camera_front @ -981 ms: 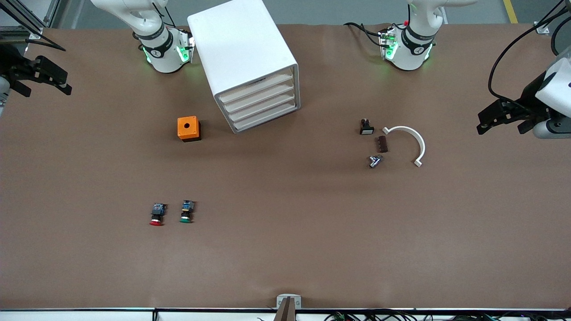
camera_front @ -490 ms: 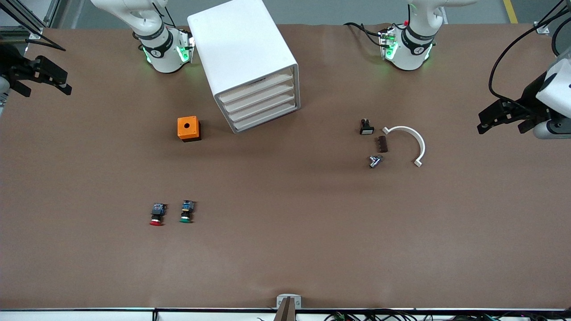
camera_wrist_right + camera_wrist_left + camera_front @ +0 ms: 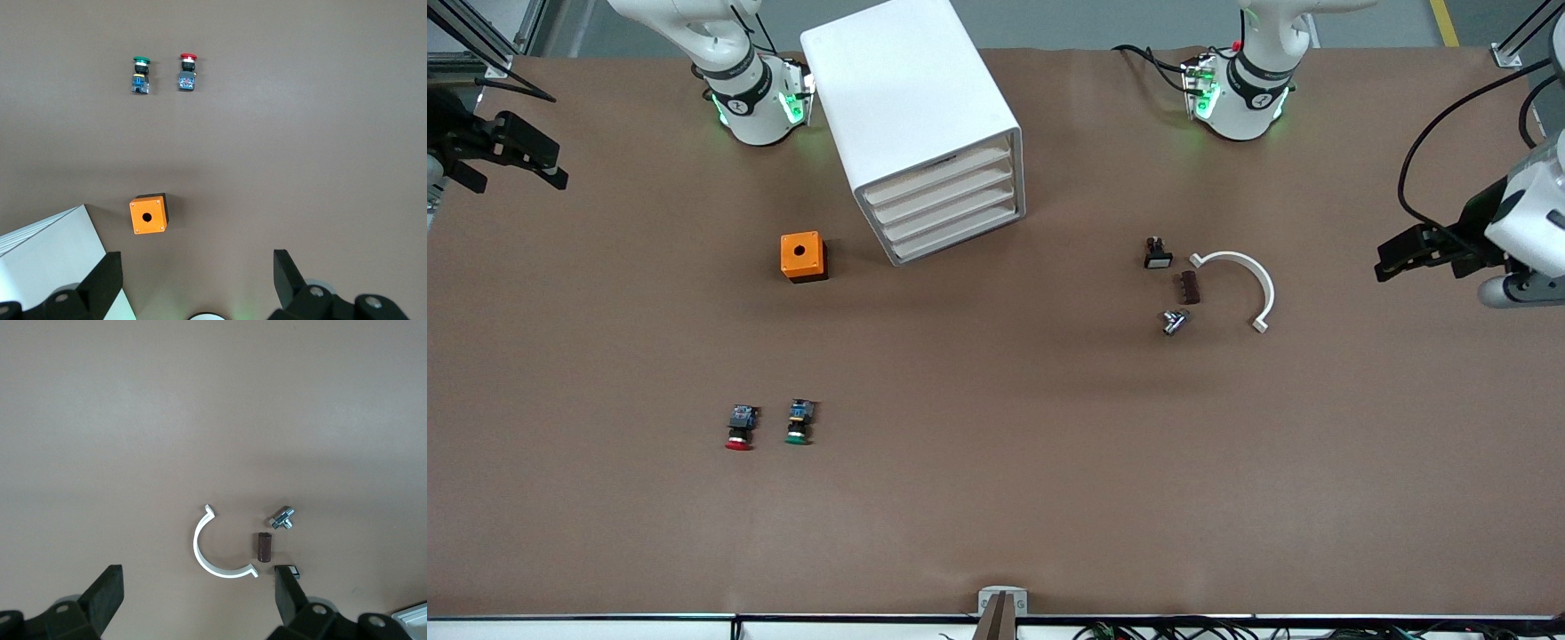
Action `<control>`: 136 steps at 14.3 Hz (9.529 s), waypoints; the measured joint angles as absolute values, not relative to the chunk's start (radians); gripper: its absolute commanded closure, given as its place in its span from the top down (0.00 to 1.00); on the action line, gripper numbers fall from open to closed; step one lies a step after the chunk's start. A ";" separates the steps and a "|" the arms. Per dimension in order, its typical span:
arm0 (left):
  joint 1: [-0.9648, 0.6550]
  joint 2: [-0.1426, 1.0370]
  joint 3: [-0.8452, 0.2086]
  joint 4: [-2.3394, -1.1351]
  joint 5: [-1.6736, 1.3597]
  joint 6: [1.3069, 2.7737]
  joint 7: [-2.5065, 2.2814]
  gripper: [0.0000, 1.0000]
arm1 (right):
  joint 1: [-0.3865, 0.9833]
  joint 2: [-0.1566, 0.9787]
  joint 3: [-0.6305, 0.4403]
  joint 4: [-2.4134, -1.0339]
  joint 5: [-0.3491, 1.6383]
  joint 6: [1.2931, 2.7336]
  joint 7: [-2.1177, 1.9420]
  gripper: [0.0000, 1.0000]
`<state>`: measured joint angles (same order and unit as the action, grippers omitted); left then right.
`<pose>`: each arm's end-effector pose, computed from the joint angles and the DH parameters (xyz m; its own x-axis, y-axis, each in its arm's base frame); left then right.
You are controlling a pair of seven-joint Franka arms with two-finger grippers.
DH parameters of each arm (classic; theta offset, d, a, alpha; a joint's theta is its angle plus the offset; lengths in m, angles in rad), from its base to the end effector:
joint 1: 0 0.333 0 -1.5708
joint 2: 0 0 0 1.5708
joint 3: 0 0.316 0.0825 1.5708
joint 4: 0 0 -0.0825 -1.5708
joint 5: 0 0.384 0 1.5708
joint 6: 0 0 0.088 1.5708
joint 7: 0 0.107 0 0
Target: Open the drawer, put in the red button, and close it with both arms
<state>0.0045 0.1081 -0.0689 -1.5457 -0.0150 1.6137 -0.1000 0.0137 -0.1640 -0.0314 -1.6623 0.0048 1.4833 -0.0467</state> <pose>0.5880 -0.0374 0.5784 0.9985 0.0364 -0.0419 0.0372 -0.9991 0.0183 0.4931 -0.0096 0.6600 0.9994 0.0299 -0.0146 0.0298 -0.9995 -0.0106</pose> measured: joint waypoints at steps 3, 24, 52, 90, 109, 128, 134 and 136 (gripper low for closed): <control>-0.003 0.176 -0.073 -1.548 -0.015 1.611 -0.100 1.00 | 0.010 -0.164 -0.035 -1.639 0.004 1.482 -0.047 1.00; -0.446 0.510 -0.086 -1.431 -0.639 1.545 -1.495 1.00 | 0.036 0.365 -0.020 -1.620 -0.008 1.883 0.173 1.00; -0.582 0.954 -0.199 -1.386 -0.960 1.361 -2.277 0.19 | 0.095 0.691 -0.019 -1.738 0.054 2.454 0.250 0.00; -0.309 0.948 -0.128 -1.235 -1.055 1.346 -1.673 1.00 | 0.844 0.356 -0.017 -1.747 0.127 2.118 1.919 0.00; -0.425 0.953 -0.098 -1.193 -0.874 1.490 -1.739 1.00 | 0.836 0.356 -0.029 -1.721 0.127 2.119 1.929 0.00; -0.412 1.018 -0.085 -1.191 -1.035 1.411 -2.333 0.95 | 0.836 0.356 -0.029 -1.720 0.127 2.119 1.931 0.00; -0.406 1.023 -0.071 -1.191 -1.035 1.404 -2.362 0.76 | 0.836 0.356 -0.029 -1.719 0.127 2.119 1.931 0.00; -0.404 1.024 -0.068 -1.192 -1.035 1.404 -2.362 1.00 | 0.836 0.356 -0.029 -1.719 0.127 2.119 1.931 0.00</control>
